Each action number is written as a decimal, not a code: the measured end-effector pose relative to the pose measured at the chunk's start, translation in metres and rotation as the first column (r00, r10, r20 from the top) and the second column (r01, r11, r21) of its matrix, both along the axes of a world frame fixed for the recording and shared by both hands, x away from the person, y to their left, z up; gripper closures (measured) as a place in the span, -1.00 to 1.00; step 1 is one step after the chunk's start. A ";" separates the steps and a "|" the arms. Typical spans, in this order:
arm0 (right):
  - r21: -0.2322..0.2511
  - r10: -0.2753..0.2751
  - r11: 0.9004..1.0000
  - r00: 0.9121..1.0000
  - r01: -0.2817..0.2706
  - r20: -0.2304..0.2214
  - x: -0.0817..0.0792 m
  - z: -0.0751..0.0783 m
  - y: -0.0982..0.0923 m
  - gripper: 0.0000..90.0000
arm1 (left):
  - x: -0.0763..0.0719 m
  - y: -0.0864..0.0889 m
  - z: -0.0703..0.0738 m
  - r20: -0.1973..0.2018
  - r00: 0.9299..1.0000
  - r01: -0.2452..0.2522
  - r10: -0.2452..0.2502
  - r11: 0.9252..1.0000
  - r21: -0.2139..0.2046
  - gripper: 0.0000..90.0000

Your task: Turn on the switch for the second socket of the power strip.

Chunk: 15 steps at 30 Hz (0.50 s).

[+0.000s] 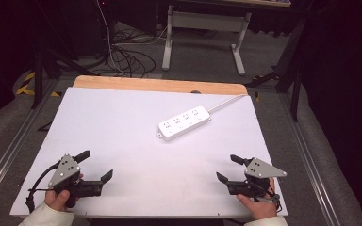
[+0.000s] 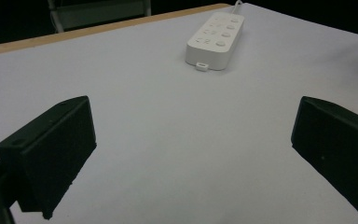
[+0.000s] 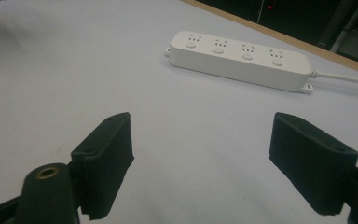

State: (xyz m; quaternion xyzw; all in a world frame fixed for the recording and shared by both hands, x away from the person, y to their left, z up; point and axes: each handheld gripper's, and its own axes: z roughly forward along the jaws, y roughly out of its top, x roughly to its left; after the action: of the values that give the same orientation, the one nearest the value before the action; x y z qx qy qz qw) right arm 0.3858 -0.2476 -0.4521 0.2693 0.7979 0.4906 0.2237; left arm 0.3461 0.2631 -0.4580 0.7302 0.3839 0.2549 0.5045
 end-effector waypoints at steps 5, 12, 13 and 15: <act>-0.003 0.002 1.000 1.000 -0.002 0.007 0.000 0.000 0.000 -0.51 | -0.001 -0.001 0.000 0.019 1.000 -0.015 0.014 1.000 0.027 -1.00; -0.006 -0.003 1.000 1.000 0.003 0.009 0.000 0.000 0.000 -0.51 | -0.001 -0.002 0.000 0.025 1.000 -0.014 0.013 0.999 0.036 -1.00; -0.006 -0.003 1.000 1.000 0.003 0.008 0.000 0.001 0.000 -0.51 | -0.002 -0.002 0.000 0.025 1.000 -0.012 0.011 0.999 0.036 -1.00; -0.004 -0.003 1.000 1.000 0.003 0.005 0.000 0.001 0.000 -0.51 | -0.002 -0.002 0.000 0.025 1.000 -0.012 0.012 0.999 0.036 -1.00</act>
State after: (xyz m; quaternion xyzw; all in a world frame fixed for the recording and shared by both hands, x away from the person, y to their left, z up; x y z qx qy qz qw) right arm 0.3854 -0.2472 -0.4514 0.2688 0.7978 0.4895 0.2271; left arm 0.3444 0.2613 -0.4576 0.7338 0.3774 0.2738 0.4942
